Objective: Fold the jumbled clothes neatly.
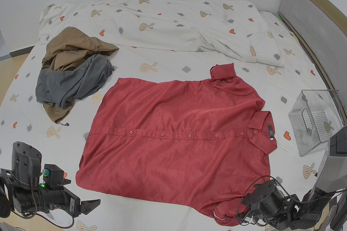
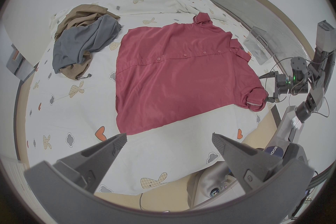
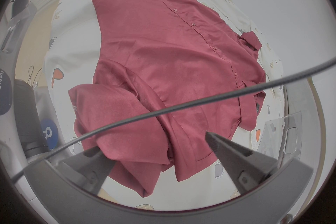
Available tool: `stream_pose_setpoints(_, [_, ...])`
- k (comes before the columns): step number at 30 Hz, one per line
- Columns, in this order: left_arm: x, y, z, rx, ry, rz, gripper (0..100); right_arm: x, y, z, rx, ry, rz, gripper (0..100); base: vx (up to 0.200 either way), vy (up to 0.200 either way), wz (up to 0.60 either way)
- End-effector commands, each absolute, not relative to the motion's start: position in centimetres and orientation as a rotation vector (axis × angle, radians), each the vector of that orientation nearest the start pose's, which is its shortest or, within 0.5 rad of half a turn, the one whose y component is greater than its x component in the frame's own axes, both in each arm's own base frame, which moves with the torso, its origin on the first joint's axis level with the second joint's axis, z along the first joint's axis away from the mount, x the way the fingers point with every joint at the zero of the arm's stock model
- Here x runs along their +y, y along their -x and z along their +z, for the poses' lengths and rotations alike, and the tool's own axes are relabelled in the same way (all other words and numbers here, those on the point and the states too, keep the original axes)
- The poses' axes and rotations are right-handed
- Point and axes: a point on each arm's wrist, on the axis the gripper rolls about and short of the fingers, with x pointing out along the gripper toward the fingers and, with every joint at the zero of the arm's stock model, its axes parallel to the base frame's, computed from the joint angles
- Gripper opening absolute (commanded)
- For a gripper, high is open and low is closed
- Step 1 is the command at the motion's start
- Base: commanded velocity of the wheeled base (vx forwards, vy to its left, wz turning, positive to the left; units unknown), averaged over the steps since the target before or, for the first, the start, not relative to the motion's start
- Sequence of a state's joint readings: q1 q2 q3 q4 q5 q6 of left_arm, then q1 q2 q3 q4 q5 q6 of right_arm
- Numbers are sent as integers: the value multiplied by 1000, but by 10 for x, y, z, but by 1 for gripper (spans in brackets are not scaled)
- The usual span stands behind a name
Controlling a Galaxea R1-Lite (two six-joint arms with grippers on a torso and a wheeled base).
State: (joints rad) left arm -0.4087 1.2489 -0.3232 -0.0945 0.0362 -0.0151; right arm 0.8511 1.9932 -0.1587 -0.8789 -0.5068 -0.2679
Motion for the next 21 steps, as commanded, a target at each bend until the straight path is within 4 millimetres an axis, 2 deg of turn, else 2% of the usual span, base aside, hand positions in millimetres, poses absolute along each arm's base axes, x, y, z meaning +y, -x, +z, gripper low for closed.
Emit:
stream_pose_setpoints(1, [-55, -129, 114, 824, -171, -343, 100, 148, -145, 3, 715, 855, 420, 0, 0, 0, 0])
stream_pose_setpoints(6, [-57, -133, 110, 850, -183, -344, 100, 140, -137, 8, 715, 854, 419, 0, 0, 0, 0])
stream_pose_setpoints(11, [-61, -144, 99, 890, -319, -397, 100, 133, -132, 22, 669, 817, 414, 0, 0, 0, 0])
stream_pose_setpoints(13, [-62, -146, 97, 891, -353, -414, 100, 133, -132, 26, 652, 805, 412, 0, 0, 0, 0])
stream_pose_setpoints(16, [-65, -154, 86, 894, -523, -439, 100, 130, -136, 36, 612, 764, 389, 0, 0, 0, 0])
stream_pose_setpoints(21, [-75, -169, 73, 881, -606, -440, 100, 137, -143, 45, 564, 726, 380, 0, 0, 0, 0])
